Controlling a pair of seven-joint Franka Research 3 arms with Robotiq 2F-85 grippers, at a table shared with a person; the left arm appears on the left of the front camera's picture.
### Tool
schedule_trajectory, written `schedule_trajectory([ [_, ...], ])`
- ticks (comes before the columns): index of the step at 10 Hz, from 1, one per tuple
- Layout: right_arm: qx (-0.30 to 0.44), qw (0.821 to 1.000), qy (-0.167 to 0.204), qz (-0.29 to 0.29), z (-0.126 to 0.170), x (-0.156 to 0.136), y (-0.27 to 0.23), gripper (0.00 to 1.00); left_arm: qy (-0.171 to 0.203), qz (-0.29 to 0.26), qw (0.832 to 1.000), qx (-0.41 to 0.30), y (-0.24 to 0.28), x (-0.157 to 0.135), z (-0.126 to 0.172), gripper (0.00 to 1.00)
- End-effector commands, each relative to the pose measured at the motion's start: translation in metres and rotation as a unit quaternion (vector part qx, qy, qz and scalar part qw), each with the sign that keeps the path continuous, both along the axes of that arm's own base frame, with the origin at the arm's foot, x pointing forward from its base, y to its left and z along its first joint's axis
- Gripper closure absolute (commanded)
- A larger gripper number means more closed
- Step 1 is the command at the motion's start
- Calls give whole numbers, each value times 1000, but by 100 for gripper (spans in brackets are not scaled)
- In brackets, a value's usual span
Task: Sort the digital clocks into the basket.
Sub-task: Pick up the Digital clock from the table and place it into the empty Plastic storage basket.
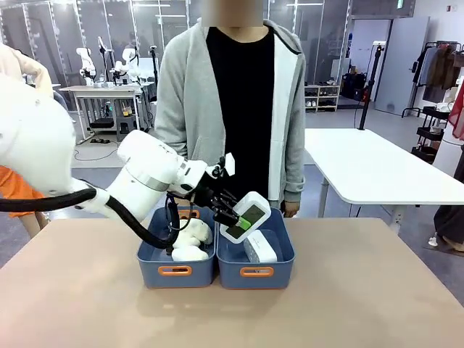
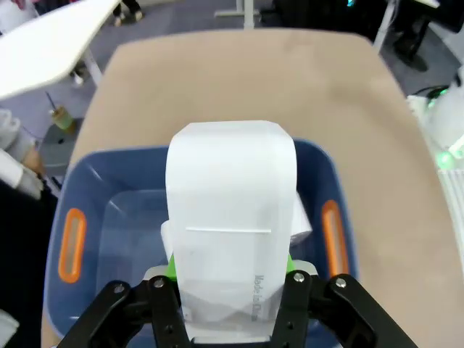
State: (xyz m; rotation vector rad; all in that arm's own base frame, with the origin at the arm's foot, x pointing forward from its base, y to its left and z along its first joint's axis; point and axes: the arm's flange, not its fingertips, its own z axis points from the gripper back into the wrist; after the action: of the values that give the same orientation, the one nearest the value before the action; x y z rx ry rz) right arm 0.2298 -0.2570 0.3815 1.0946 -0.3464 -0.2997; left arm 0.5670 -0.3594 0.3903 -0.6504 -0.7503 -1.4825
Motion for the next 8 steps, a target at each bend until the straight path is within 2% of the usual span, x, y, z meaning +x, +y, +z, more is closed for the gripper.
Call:
schedule_trajectory([
  [1, 5, 1000, -3, 0, 0, -2, 0, 0, 9, 12, 1000, 14, -13, 16, 0, 86],
  [2, 5, 1000, -3, 0, 0, -2, 0, 0, 11, 15, 999, 26, -14, 16, -3, 86],
  [3, 5, 1000, -3, 0, 0, -2, 0, 0, 18, 17, 999, 30, -14, 14, -3, 29],
  [4, 5, 1000, -3, 0, 0, -2, 0, 0, 29, 17, 999, 30, -13, 9, 1, 27],
  [5, 5, 1000, -3, 0, 0, -2, 0, 0, 27, 16, 999, 29, -13, 8, 3, 11],
  [6, 5, 1000, -3, 0, 0, -2, 0, 0, 24, 17, 999, 29, -11, 7, 5, 10],
  [7, 5, 1000, -3, 0, 0, -2, 0, 0, 19, 23, 999, 39, -6, 3, 5, 1],
  [8, 5, 1000, -3, 0, 0, -2, 0, 0, 16, 27, 999, 36, 1, -2, 8, 1],
])
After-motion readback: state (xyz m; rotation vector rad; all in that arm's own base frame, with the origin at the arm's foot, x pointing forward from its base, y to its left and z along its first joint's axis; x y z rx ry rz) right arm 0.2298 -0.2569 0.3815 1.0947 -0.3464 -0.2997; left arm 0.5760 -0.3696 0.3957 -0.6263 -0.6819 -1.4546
